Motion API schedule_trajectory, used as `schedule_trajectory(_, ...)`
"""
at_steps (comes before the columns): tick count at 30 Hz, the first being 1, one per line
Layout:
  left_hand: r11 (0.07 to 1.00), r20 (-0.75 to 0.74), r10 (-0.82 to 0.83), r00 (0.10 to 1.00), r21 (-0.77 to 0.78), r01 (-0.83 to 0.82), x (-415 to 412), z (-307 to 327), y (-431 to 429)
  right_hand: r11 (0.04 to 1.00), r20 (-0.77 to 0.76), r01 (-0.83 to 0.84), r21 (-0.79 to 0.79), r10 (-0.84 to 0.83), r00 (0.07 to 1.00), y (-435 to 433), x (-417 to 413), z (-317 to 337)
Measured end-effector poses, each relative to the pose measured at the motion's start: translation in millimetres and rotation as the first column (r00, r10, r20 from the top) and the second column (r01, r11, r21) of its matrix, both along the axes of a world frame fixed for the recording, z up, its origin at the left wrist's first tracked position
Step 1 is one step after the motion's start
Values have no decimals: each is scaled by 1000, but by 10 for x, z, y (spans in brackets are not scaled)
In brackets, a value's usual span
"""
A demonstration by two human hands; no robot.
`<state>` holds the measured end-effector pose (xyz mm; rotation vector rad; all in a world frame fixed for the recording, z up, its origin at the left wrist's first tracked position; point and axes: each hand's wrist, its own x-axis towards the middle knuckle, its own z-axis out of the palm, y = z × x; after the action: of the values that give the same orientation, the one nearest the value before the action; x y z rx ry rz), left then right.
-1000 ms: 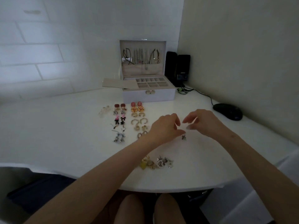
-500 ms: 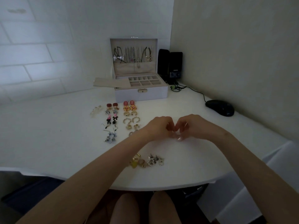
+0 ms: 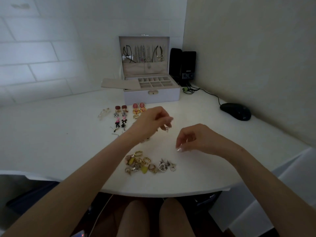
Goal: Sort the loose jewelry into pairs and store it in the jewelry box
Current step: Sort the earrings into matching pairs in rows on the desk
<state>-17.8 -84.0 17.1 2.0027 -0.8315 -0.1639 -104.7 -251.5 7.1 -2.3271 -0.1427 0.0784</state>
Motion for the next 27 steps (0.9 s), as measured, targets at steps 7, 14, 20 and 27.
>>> schedule_trajectory(7, 987, -48, 64, 997, -142, -70, -106, -32, 282, 986, -55, -166, -13, 165, 985, 296, -92, -48)
schedule_trajectory(14, 978, -82, 96, 992, -179, -110, -116, -84, 335, 991, -12, -97, -96, 97, 995, 313, -96, -89)
schedule_trajectory(20, 964, -151, 140, 979, -203, -169, -104, -122, 380, 998, 12, -51, -29, 52, 999, 280, -70, -72)
schedule_trajectory(27, 962, -150, 123, 981, -223, -155, -153, -100, 543, 992, 73, -16, 122, 7, 997, 270, 50, 4)
